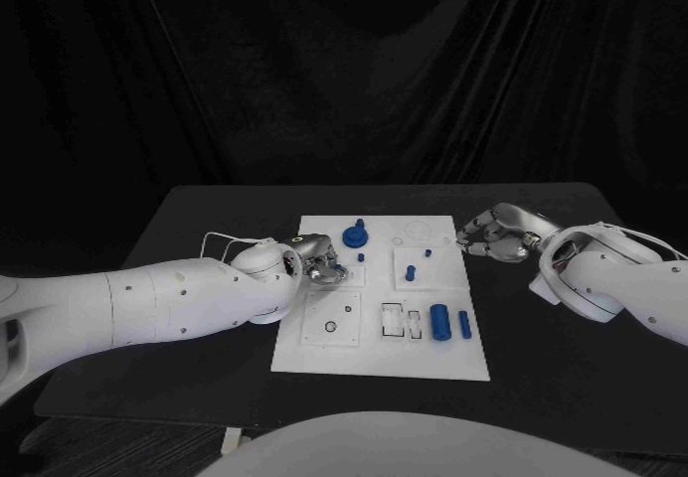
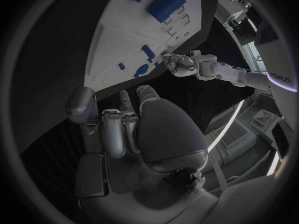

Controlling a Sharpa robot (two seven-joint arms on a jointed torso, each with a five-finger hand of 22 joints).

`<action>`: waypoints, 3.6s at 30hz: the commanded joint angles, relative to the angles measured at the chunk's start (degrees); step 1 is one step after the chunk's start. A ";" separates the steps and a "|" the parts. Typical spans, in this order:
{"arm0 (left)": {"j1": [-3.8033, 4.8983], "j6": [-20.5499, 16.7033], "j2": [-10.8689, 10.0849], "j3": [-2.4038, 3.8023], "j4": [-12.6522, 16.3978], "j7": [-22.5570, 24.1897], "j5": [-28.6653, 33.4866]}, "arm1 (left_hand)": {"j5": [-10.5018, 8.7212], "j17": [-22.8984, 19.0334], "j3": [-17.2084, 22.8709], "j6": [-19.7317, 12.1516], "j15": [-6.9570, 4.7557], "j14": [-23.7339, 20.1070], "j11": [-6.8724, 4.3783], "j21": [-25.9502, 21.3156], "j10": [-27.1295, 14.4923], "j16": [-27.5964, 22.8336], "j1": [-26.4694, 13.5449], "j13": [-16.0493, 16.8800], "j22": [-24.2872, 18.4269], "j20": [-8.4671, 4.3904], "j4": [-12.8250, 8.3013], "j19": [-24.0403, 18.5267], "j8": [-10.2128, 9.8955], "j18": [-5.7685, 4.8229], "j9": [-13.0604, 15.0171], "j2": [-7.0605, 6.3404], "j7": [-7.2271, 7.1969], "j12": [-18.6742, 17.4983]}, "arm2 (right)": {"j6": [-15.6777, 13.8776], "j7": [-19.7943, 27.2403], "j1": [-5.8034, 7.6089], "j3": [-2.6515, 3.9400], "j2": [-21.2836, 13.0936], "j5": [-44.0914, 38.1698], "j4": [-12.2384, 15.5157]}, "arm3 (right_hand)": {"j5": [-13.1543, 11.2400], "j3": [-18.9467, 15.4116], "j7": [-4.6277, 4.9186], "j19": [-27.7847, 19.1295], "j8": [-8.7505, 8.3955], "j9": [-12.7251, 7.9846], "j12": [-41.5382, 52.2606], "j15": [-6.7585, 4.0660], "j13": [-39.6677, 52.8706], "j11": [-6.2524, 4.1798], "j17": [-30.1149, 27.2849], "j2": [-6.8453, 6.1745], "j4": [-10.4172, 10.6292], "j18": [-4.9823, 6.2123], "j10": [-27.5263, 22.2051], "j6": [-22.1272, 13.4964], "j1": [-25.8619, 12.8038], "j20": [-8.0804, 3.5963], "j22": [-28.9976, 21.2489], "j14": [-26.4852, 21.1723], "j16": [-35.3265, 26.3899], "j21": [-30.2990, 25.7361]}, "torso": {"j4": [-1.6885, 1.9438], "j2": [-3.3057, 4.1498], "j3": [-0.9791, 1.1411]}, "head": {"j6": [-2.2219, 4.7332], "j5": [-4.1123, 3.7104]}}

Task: Assemble the parts on the task board

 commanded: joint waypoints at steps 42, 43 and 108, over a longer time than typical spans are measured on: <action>-0.60 3.63 -0.02 -0.16 -0.27 -2.08 0.03 | -13.09 15.10 -14.52 3.04 -0.49 6.05 -0.38 -0.54 5.94 0.15 -4.14 15.10 12.48 -0.64 11.44 1.54 -0.75 0.24 -0.38 1.81 -0.57 -0.03 | 0.97 -0.99 -0.26 0.04 0.07 -0.26 -0.05 | 0.27 0.64 -0.14 -0.27 0.20 0.07 -0.31 -0.20 13.16 -0.41 9.83 -0.07 0.04 0.53 4.39 0.32 0.78 -0.20 6.51 4.39 -0.31 -0.56 | 0.02 -0.02 0.00 | 0.01 0.12; -0.60 3.66 -0.01 -0.16 -0.29 -2.00 0.03 | -12.92 15.10 -14.61 3.04 -0.50 6.05 -0.38 -0.51 5.94 0.15 -4.21 15.10 12.48 -0.64 11.46 1.55 -0.74 0.23 -0.35 1.83 -0.56 -0.03 | 0.99 -0.99 -0.26 0.04 0.08 -0.26 -0.06 | 0.27 0.64 -0.14 -0.27 0.20 0.07 -0.31 -0.20 13.16 -0.41 9.83 -0.07 0.04 0.53 4.39 0.32 0.78 -0.20 6.51 4.39 -0.31 -0.56 | 0.01 -0.01 0.00 | 0.01 0.19; -0.67 4.20 0.70 -0.16 -1.40 -2.29 0.03 | -10.67 15.10 -19.58 8.64 -2.00 6.05 -2.04 0.73 5.94 0.15 -5.28 15.10 12.90 -2.07 11.58 2.61 -0.66 -0.09 1.98 4.13 -2.42 -0.03 | 1.06 -1.05 -0.32 0.04 -0.14 -0.26 0.04 | 0.27 0.97 -0.12 -0.30 0.34 0.12 -0.33 -0.15 13.13 -0.35 9.76 -0.13 -0.01 0.53 4.36 0.61 0.89 -0.18 6.49 4.37 -0.36 -0.71 | 0.01 -0.01 -0.01 | 0.01 0.36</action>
